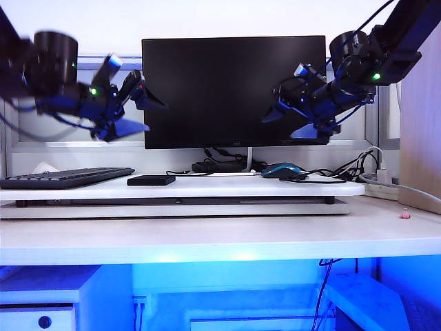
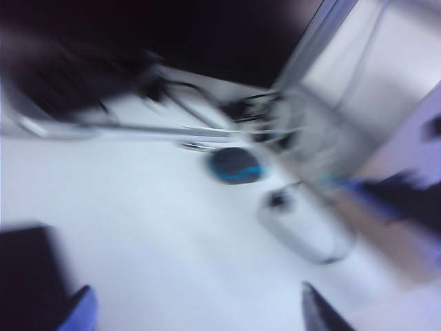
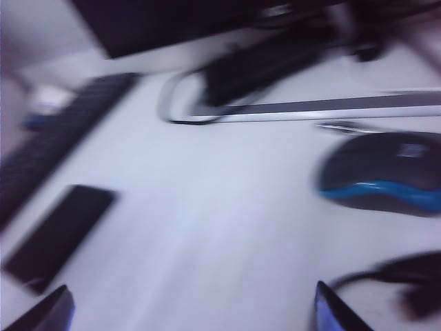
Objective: Unplug the data cable of the portable hard drive.
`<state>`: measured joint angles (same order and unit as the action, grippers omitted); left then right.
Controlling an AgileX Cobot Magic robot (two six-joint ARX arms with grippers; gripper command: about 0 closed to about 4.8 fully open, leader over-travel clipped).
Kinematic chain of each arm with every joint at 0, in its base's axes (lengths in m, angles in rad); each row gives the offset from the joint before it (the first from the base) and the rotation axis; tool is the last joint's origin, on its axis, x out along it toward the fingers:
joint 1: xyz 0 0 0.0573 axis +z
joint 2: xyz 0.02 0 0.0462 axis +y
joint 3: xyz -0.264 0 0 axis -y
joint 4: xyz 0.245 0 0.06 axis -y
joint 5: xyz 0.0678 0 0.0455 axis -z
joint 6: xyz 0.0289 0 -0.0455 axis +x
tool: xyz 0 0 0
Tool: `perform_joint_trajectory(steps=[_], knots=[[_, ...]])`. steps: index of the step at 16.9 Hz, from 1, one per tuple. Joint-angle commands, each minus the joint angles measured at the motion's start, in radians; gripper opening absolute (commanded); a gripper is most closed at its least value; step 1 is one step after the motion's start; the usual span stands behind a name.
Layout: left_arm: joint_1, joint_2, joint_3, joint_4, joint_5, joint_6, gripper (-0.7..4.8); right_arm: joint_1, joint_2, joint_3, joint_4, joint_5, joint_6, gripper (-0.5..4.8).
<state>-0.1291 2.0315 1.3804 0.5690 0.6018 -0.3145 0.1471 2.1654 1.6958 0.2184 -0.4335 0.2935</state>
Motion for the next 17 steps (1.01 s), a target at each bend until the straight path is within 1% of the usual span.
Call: perform_joint_trajectory(steps=[1, 2, 3, 5, 7, 9, 10, 13, 17], knots=[[0.000, -0.075, 0.003, -0.162, -0.138, 0.224, 3.97, -0.010, -0.046, 0.006, -0.001, 0.086, -0.036, 4.76], [0.000, -0.097, 0.003, -0.181, -0.171, 0.257, 3.94, -0.010, -0.064, 0.006, 0.003, 0.123, -0.054, 4.76], [0.000, -0.118, 0.003, -0.186, -0.189, 0.282, 3.94, -0.010, -0.079, 0.006, 0.009, 0.130, -0.087, 4.76], [0.000, -0.167, 0.003, -0.195, -0.190, 0.278, 3.93, -0.018, -0.138, 0.005, -0.010, 0.146, -0.150, 4.72], [0.000, -0.226, 0.001, -0.234, -0.191, 0.272, 3.83, -0.020, -0.209, 0.005, -0.082, 0.158, -0.202, 4.71], [0.000, -0.280, -0.002, -0.273, -0.193, 0.270, 3.31, -0.020, -0.290, 0.003, -0.197, 0.200, -0.283, 4.71], [0.000, -0.308, -0.006, -0.279, -0.202, 0.270, 3.31, -0.020, -0.332, 0.003, -0.238, 0.200, -0.309, 4.71], [0.000, -0.386, -0.007, -0.318, -0.201, 0.228, 3.31, -0.020, -0.455, 0.003, -0.264, 0.199, -0.290, 4.66], [0.000, -0.515, -0.007, -0.349, -0.208, 0.225, 3.31, -0.020, -0.570, 0.003, -0.328, 0.185, -0.238, 4.58]])
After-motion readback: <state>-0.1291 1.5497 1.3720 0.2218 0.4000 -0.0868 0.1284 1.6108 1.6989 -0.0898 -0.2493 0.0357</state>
